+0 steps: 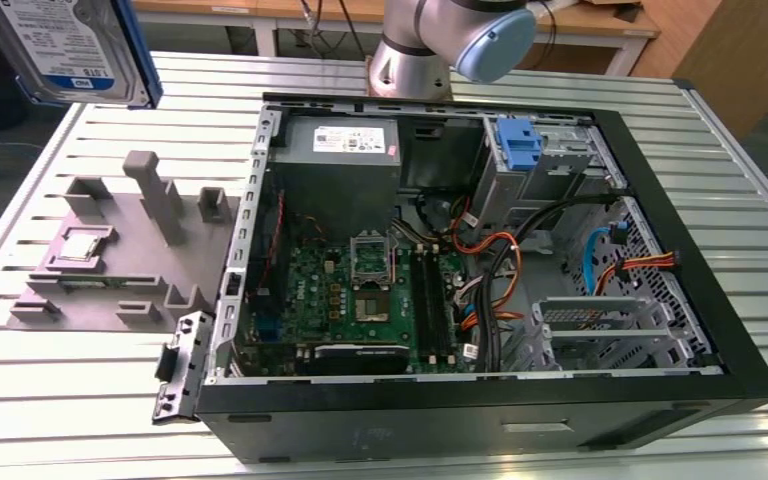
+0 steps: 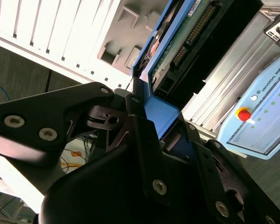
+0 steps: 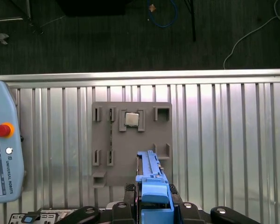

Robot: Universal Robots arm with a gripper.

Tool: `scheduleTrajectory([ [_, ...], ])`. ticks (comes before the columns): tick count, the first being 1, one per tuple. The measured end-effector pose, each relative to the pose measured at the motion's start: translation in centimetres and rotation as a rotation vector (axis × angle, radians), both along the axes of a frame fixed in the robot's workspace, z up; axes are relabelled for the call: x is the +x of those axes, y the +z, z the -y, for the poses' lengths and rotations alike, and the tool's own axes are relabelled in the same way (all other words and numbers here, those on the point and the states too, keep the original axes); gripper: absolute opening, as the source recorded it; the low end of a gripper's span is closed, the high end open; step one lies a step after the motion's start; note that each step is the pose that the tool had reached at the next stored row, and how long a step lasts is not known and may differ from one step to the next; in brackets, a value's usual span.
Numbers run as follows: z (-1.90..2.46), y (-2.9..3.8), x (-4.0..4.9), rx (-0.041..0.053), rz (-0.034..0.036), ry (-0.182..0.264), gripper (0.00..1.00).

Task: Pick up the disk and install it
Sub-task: 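Pick up the disk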

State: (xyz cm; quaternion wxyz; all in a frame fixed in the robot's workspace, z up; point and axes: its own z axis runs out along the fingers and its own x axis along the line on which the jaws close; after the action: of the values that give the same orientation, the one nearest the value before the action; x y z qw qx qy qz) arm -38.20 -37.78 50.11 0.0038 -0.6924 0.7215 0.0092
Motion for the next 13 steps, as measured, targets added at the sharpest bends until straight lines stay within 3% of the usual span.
scheduleTrajectory([
  [13,0.01,0.00,1.06,0.0000,0.0000,0.000,0.37],
])
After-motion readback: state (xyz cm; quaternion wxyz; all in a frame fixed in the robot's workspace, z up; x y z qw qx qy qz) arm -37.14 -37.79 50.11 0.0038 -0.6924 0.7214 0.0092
